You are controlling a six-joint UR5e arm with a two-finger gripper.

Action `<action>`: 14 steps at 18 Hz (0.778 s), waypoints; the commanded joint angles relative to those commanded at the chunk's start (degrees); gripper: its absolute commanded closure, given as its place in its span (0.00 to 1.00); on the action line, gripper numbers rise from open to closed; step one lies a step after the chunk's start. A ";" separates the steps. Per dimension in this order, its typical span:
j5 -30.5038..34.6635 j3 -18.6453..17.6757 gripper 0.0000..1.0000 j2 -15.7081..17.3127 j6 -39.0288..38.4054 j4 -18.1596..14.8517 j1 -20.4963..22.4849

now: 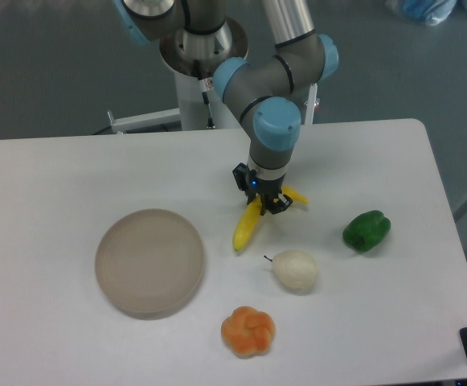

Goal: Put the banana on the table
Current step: 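Lower the banana onto the table beside the pear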

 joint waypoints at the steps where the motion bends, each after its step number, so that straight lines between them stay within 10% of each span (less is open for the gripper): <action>1: -0.09 -0.09 0.80 0.00 0.00 0.00 0.00; 14: 0.00 1.40 0.38 0.44 0.00 0.00 0.17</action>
